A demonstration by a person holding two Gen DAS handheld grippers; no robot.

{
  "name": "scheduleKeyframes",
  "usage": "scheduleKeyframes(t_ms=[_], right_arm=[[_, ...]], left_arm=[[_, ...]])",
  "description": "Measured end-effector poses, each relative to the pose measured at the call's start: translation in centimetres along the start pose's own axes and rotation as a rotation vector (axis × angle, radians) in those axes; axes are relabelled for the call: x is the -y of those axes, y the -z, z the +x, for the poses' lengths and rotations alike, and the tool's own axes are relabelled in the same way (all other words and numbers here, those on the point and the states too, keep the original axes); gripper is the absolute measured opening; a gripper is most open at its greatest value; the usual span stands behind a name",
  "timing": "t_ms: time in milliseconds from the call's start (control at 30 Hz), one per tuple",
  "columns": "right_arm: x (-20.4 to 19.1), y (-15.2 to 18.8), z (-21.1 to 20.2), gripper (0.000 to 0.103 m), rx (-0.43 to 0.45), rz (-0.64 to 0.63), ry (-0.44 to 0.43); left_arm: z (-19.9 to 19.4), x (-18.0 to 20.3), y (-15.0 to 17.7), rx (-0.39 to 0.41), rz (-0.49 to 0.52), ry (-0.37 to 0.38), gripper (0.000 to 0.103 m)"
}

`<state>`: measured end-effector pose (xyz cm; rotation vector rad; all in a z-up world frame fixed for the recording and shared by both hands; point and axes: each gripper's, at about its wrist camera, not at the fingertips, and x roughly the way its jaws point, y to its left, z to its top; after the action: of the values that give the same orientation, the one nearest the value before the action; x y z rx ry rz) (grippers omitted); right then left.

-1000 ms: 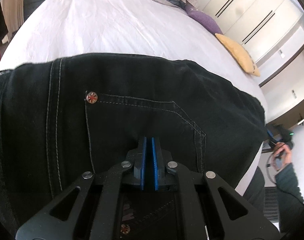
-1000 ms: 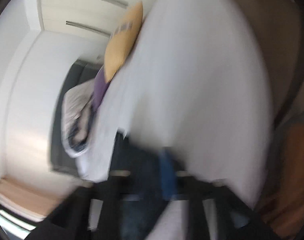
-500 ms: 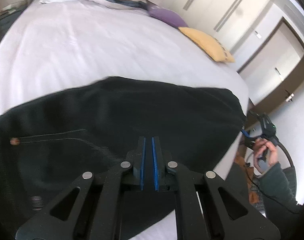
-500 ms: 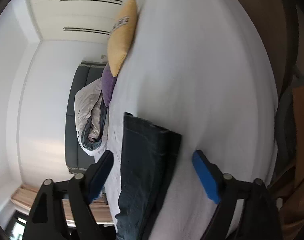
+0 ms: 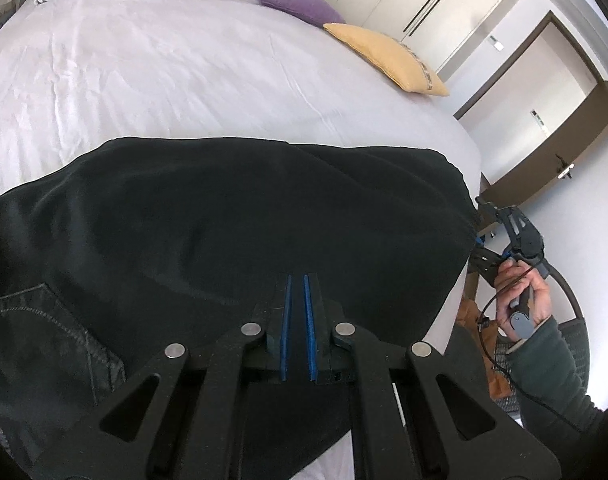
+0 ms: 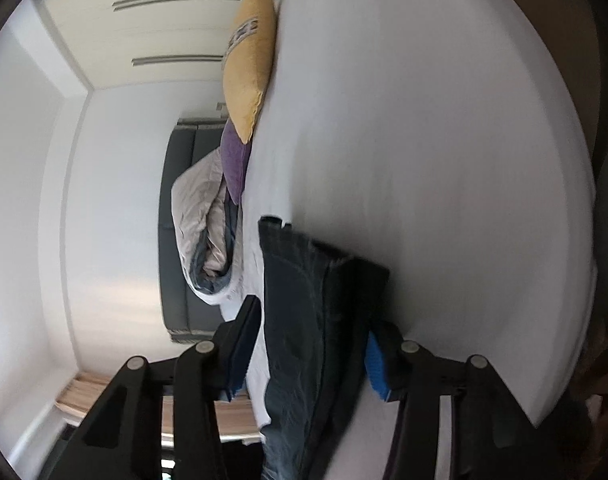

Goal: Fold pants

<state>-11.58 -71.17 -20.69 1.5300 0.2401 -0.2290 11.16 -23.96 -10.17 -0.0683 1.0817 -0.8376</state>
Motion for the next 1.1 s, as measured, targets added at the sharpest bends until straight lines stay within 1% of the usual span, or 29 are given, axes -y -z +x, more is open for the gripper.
scheduleKeyframes(t_ms=[67, 100, 133, 167, 200, 233, 300, 367, 533, 633, 700, 767, 833, 867, 900, 933, 967, 1033, 1100], right_arm=[[0.4, -0.3, 0.4, 0.042, 0.009, 0.029, -0.019], [0.5, -0.3, 0.4, 0.040, 0.010, 0.030, -0.024], [0.4, -0.4, 0.6, 0.033, 0.009, 0.023, -0.024], [0.3, -0.5, 0.8, 0.029, 0.010, 0.018, -0.018], [0.3, -0.6, 0.9, 0.020, 0.008, 0.016, -0.011], [0.4, -0.6, 1.0, 0.016, 0.005, 0.015, -0.003], [0.3, -0.6, 0.9, 0.013, 0.007, -0.001, 0.017], [-0.6, -0.3, 0.8, 0.012, 0.017, -0.057, 0.056], [-3.2, 0.6, 0.7, 0.009, 0.056, -0.180, 0.153], [-5.9, 1.8, 0.7, 0.008, 0.075, -0.292, 0.208], [-8.6, 3.5, 1.1, 0.008, 0.069, -0.409, 0.238], [-12.2, 6.8, 2.0, 0.008, 0.039, -0.598, 0.274], [-15.8, 12.7, 3.9, 0.008, -0.044, -0.855, 0.310], [-16.8, 15.2, 4.9, 0.008, -0.086, -0.964, 0.331], [-17.4, 18.6, 6.1, 0.008, -0.141, -1.103, 0.365], [-17.5, 22.5, 7.3, 0.008, -0.203, -1.248, 0.394], [-17.1, 25.7, 8.2, 0.008, -0.256, -1.360, 0.415], [-15.9, 30.5, 9.4, 0.008, -0.325, -1.509, 0.444], [-14.9, 33.8, 9.8, 0.008, -0.302, -1.653, 0.487]], left_arm=[[0.5, 0.1, -0.2, -0.007, 0.000, -0.002, 0.006], [0.4, -0.5, -0.2, -0.013, -0.005, -0.002, 0.006], [0.6, -0.7, -0.2, -0.018, -0.010, 0.000, 0.006], [1.0, -0.8, -0.1, -0.023, -0.016, 0.001, 0.006], [1.2, -1.1, 0.3, -0.033, -0.025, -0.001, 0.006], [1.4, -1.4, 0.6, -0.042, -0.032, -0.008, 0.006], [2.2, -2.3, 1.1, -0.062, -0.066, -0.003, 0.006], [2.5, -2.9, 1.4, -0.064, -0.096, 0.022, 0.006], [3.2, -3.9, 1.7, -0.077, -0.141, 0.046, 0.006], [3.7, -4.6, 1.7, -0.074, -0.155, 0.060, 0.006], [3.8, -5.0, 1.9, -0.068, -0.170, 0.073, 0.006], [3.8, -5.3, 2.1, -0.059, -0.184, 0.086, 0.006], [3.6, -5.7, 2.3, -0.050, -0.196, 0.095, 0.006], [3.4, -5.8, 2.4, -0.045, -0.205, 0.099, 0.006], [3.1, -5.9, 2.4, -0.039, -0.216, 0.103, 0.006], [2.8, -6.1, 2.5, -0.033, -0.229, 0.104, 0.006], [2.2, -6.3, 2.5, -0.027, -0.244, 0.111, 0.006], [1.2, -6.9, 2.4, -0.005, -0.268, 0.153, 0.006], [0.2, -7.6, 2.5, 0.019, -0.311, 0.200, 0.006]])
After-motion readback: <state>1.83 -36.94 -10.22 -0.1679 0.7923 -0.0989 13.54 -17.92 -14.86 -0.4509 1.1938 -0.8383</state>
